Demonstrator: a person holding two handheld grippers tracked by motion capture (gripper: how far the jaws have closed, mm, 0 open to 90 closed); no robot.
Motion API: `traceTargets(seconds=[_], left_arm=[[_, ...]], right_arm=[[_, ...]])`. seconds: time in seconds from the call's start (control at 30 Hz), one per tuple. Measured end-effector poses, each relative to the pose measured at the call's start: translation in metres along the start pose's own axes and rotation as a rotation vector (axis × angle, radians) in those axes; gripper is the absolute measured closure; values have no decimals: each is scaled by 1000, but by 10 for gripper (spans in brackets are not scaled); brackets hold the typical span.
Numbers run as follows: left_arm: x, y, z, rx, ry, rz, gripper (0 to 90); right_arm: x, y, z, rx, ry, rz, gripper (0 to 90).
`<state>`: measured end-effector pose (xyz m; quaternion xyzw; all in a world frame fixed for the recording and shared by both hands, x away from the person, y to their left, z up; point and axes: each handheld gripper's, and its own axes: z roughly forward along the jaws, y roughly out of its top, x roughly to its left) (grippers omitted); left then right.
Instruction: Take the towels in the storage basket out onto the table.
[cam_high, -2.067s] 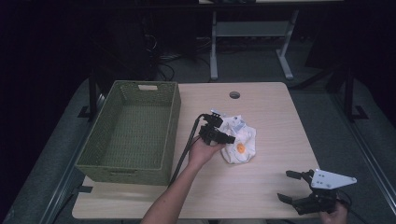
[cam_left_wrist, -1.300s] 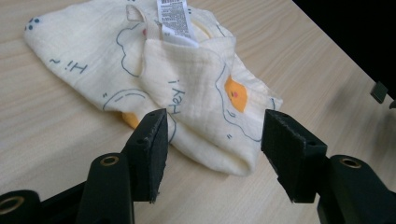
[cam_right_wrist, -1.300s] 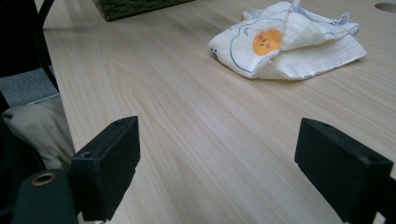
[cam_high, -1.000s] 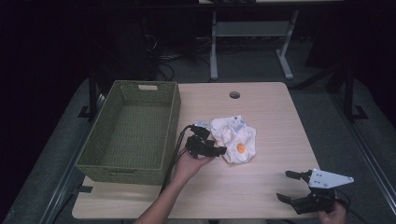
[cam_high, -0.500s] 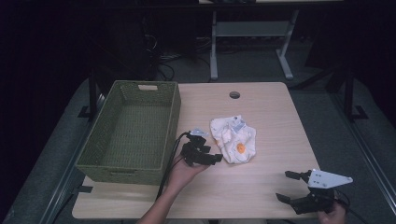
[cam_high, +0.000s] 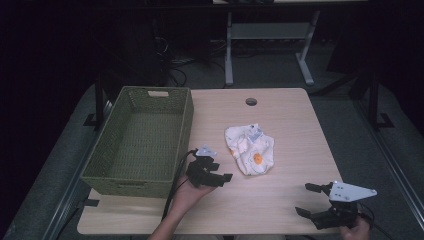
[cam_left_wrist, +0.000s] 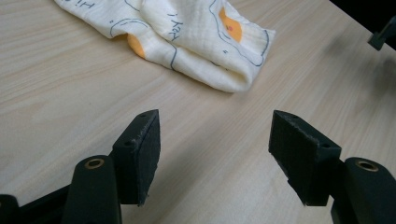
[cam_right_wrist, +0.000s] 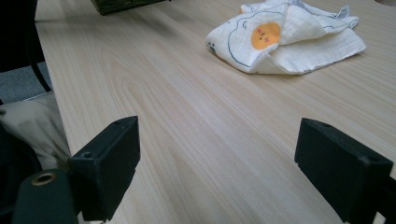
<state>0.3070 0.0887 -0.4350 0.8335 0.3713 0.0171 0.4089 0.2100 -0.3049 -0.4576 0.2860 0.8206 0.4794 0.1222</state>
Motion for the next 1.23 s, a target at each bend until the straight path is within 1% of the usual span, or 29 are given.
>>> traceTargets(seconds=[0.03, 0.07, 0.13, 0.2, 0.23, 0.3, 0.37, 0.4, 0.5, 0.53, 0.57, 0.6, 0.63, 0.67, 0.7, 0.73, 0.77, 0.9, 0.93, 0.97, 1.0, 1.03, 1.07, 1.1, 1.23], left_arm=[[-2, -2, 0, -6, 4, 0, 341], [-3, -3, -1, -2, 0, 12, 338], [-6, -5, -2, -3, -7, 18, 338], [-8, -8, -4, -11, -10, 14, 338], [-9, -10, -4, -12, -13, 16, 338], [-11, -13, -6, -11, -4, 25, 336], [-12, -17, -7, -13, -16, 24, 333], [-13, -18, -7, -14, -14, 28, 332], [-17, -24, -10, -3, -11, 59, 327], [-18, -25, -9, -7, -13, 56, 325], [-19, -27, -10, -3, -8, 67, 326], [-20, -28, -10, -6, -12, 68, 325], [-21, -30, -9, -12, -18, 58, 324], [-21, -31, -9, -5, -20, 64, 324], [-22, -33, -8, -12, -10, 64, 324], [-22, -34, -9, -3, -14, 72, 323], [-23, -35, -8, -6, -24, 64, 321], [-24, -39, -5, 7, -29, 66, 316], [-25, -41, -4, 5, -27, 65, 316], [-25, -42, -4, 11, -25, 76, 315], [-26, -43, -4, 8, -27, 68, 314], [-26, -44, -5, 11, -28, 77, 313], [-29, -45, -5, 2, -26, 68, 311], [-29, -46, -6, 5, -21, 80, 310], [-31, -46, -5, -2, -24, 73, 301]], right_arm=[[0, 0, 0, 0, 0, 1, 138], [0, 0, 0, 0, -1, 0, 138], [0, 0, 0, -1, 0, 0, 138], [1, 0, 0, -2, -2, 0, 138], [1, 0, 0, -1, -2, 0, 138], [1, 0, 0, 1, -1, -2, 138], [1, 0, 0, 1, -2, -3, 138], [1, 0, 0, 0, -3, -3, 138], [1, 0, 0, 1, -2, -5, 138], [1, 0, 1, 4, -2, -5, 138], [1, 0, 1, 4, -3, -6, 138], [1, 0, 1, 3, -3, -7, 138], [1, 0, 1, 3, -2, -6, 138], [1, -1, 1, 3, -2, -7, 138], [1, -1, 1, 3, -2, -8, 138], [2, -1, 1, 5, -2, -6, 138], [2, -1, 1, 4, -2, -7, 138], [2, -1, 1, 3, 0, -11, 138], [2, -1, 1, 3, 0, -11, 138], [2, 0, 0, 3, 0, -13, 138], [3, 0, 0, 1, 1, -13, 138], [3, 0, -1, -1, 3, -15, 138], [3, 0, -1, -2, 4, -17, 138], [4, 0, -1, -4, 5, -17, 138], [4, -1, -3, -6, 9, -19, 138]])
